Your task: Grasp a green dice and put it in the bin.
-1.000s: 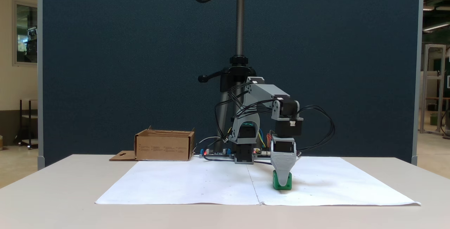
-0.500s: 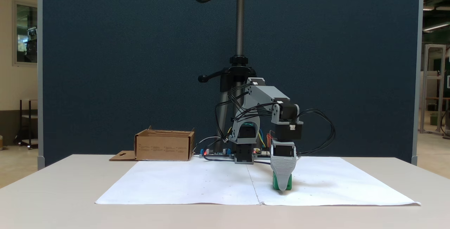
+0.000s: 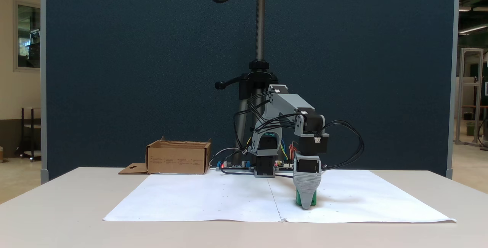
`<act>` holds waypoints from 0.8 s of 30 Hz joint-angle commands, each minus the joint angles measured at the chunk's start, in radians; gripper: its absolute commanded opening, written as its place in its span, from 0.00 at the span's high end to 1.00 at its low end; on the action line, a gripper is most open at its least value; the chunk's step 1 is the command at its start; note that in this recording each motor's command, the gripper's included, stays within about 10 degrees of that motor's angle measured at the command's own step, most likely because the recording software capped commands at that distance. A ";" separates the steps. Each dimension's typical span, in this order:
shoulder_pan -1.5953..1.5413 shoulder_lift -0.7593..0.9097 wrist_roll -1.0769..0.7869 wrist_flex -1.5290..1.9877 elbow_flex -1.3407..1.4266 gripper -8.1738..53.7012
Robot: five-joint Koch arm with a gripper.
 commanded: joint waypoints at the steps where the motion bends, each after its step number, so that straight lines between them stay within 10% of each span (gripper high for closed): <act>1: -0.009 0.018 0.066 -0.025 -0.005 0.29; 24: 0.017 0.018 0.064 -0.057 0.012 0.29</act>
